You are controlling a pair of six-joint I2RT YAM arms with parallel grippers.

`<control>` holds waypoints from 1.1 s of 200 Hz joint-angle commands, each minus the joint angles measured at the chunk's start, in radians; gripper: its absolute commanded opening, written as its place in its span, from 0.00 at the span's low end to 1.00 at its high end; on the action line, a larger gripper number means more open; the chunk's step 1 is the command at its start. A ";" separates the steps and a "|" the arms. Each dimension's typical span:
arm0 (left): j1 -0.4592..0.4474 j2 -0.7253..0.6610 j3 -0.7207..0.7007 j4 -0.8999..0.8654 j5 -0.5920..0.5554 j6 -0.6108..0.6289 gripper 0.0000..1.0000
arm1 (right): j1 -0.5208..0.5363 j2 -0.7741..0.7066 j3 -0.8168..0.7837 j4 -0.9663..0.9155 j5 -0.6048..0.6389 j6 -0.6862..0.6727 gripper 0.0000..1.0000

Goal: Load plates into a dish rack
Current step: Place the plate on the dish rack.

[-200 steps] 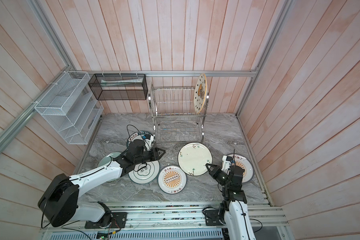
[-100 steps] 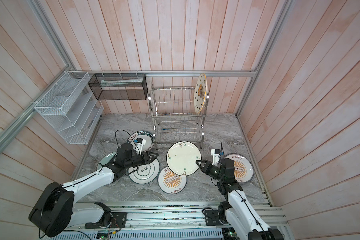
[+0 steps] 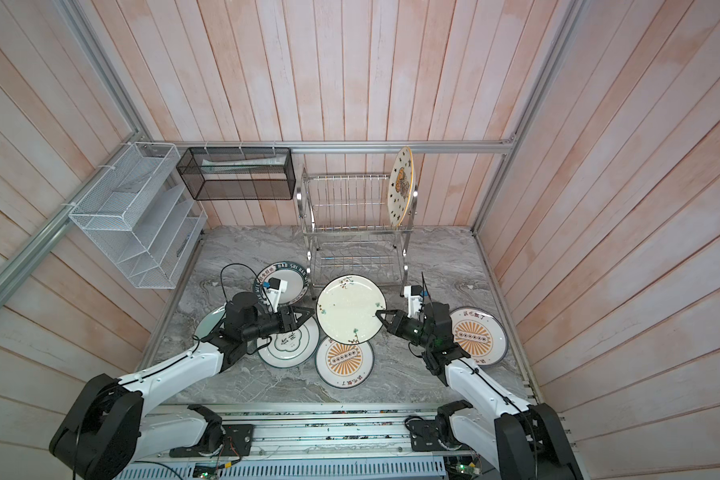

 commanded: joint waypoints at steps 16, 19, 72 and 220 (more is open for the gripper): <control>0.004 0.015 -0.015 0.072 0.041 -0.019 0.54 | 0.067 0.055 0.097 0.186 -0.022 0.000 0.00; 0.004 0.019 -0.015 0.078 0.045 -0.021 0.54 | 0.072 0.064 0.102 0.191 -0.027 -0.002 0.00; 0.004 0.043 -0.014 0.117 0.065 -0.039 0.47 | 0.122 0.138 0.119 0.282 -0.023 0.016 0.00; 0.004 0.038 -0.010 0.149 0.088 -0.048 0.13 | 0.138 0.212 0.131 0.351 -0.074 0.026 0.00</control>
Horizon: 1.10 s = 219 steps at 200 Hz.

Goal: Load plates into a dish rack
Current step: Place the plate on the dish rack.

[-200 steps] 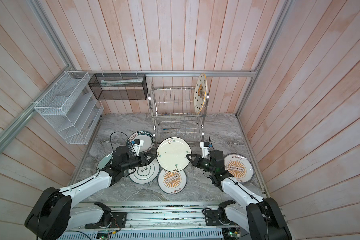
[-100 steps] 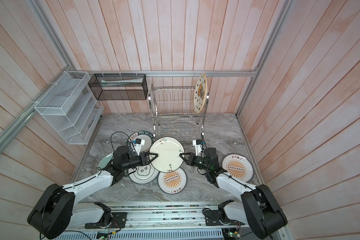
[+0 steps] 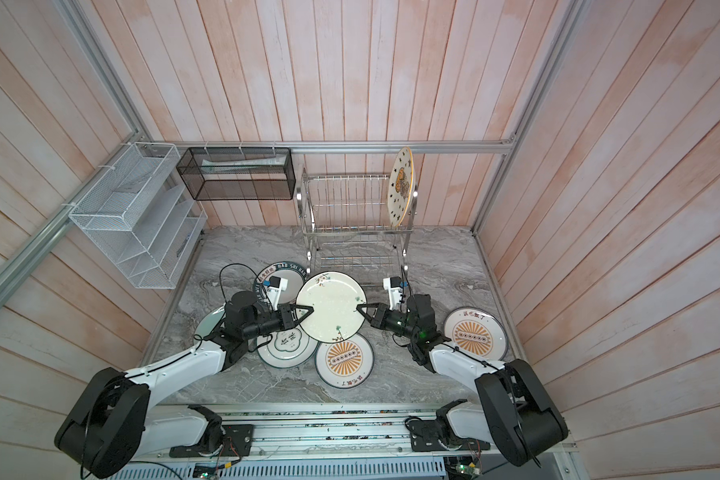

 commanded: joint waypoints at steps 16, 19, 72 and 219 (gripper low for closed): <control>-0.008 0.001 -0.005 0.056 0.034 0.007 0.10 | 0.017 -0.004 0.056 0.112 -0.042 0.006 0.00; -0.009 0.002 -0.005 0.056 0.034 0.007 0.09 | 0.017 -0.003 0.056 0.112 -0.043 0.005 0.00; -0.010 0.020 0.002 0.072 0.042 0.000 0.00 | 0.031 0.020 0.079 0.112 -0.063 -0.001 0.00; -0.020 0.025 -0.003 0.108 0.061 -0.006 0.00 | 0.081 0.083 0.114 0.162 -0.078 0.015 0.24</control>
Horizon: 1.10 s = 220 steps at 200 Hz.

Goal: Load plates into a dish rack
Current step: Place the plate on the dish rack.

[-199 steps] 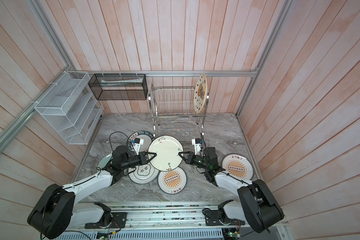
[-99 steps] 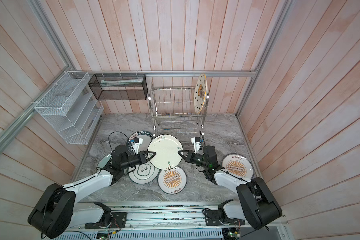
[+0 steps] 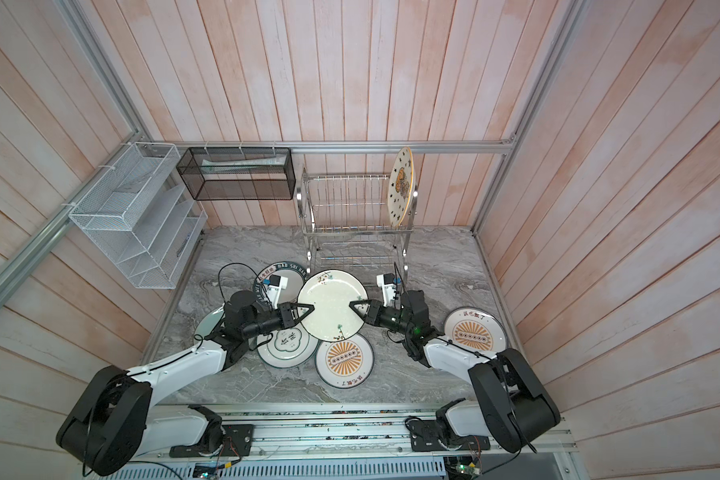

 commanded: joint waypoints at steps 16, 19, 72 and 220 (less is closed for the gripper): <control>-0.022 0.015 0.001 0.052 0.038 0.017 0.00 | 0.047 0.020 0.067 0.138 -0.084 0.011 0.21; -0.021 0.016 0.001 0.052 0.039 0.019 0.00 | 0.048 0.021 0.070 0.139 -0.084 0.010 0.21; -0.023 0.024 0.005 0.045 0.042 0.021 0.00 | 0.059 0.032 0.084 0.133 -0.086 0.012 0.00; -0.022 0.011 0.004 0.033 0.031 0.023 0.14 | 0.059 -0.015 0.070 0.090 -0.049 -0.013 0.00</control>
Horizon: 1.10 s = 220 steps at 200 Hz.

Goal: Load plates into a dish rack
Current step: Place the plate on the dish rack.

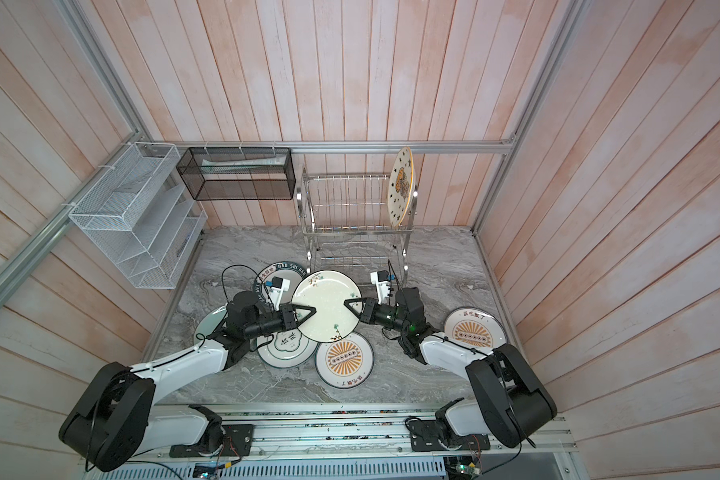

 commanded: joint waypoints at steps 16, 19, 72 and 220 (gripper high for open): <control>-0.017 -0.011 0.005 0.045 0.016 0.044 0.08 | 0.026 -0.030 0.027 0.088 -0.069 -0.006 0.00; -0.018 -0.012 0.006 0.045 0.017 0.044 0.07 | 0.026 -0.029 0.027 0.089 -0.072 -0.006 0.00; -0.018 -0.015 0.003 0.047 0.017 0.043 0.00 | 0.029 -0.030 0.006 0.124 -0.160 0.004 0.08; -0.018 -0.001 0.005 0.071 0.022 0.034 0.00 | 0.042 -0.016 -0.027 0.151 -0.224 -0.001 0.31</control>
